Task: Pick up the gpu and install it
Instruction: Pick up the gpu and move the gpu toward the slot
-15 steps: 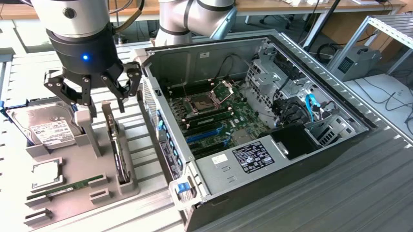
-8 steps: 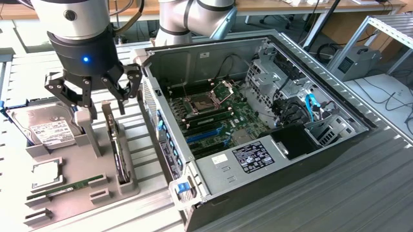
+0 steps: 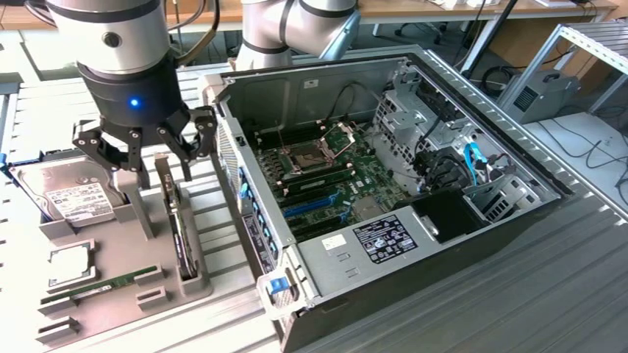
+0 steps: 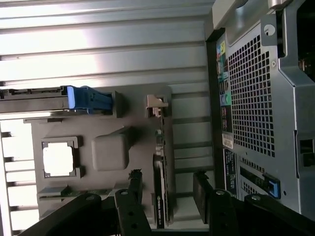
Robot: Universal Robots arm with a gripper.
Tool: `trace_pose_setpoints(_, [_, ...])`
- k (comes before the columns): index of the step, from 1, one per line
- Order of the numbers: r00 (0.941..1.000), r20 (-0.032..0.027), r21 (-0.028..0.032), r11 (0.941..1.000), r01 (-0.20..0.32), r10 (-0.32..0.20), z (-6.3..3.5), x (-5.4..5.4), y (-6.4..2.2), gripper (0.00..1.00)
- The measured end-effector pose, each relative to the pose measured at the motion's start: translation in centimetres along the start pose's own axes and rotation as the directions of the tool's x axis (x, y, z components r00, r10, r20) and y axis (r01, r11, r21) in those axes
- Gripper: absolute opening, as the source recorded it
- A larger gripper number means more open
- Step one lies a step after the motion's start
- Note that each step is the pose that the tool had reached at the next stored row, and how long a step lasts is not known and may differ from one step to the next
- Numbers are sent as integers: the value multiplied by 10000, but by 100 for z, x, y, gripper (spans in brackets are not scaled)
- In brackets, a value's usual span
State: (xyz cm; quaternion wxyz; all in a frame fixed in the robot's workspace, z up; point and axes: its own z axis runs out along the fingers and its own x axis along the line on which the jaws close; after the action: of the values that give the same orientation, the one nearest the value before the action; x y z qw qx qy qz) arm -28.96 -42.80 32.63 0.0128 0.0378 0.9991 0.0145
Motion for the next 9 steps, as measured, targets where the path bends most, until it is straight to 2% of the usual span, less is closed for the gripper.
trace_pose_setpoints(9, [10000, 0, -1, 10000, 1, -1, 123, -4, -82, 55])
